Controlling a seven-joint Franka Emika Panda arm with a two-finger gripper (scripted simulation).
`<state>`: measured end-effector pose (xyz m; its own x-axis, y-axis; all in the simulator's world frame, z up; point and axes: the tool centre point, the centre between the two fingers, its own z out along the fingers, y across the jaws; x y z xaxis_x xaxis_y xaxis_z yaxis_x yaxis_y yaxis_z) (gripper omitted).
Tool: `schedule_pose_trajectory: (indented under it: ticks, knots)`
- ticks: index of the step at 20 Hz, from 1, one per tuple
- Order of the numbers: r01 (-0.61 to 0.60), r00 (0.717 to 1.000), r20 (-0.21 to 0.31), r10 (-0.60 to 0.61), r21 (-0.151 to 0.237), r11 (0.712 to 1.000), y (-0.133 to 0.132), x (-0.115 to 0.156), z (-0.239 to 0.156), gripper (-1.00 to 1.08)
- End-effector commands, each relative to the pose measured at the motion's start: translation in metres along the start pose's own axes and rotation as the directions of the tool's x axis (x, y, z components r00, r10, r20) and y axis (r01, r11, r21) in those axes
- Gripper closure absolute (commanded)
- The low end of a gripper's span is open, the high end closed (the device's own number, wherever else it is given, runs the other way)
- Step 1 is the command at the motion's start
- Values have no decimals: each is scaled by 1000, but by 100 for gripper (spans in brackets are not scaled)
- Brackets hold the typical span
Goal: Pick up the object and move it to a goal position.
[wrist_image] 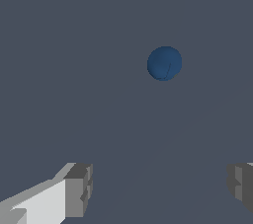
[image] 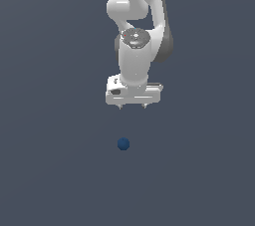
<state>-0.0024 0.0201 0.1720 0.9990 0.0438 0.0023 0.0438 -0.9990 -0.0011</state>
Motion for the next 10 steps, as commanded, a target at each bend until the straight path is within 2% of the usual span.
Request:
schedule_pose_trajectory:
  ticks: [1,10]
  knots:
    - [0,1000,0,0,0,1000,0,0,0,-92]
    - [19,1000,14,-19,6,1000,-22,-6,0,-92]
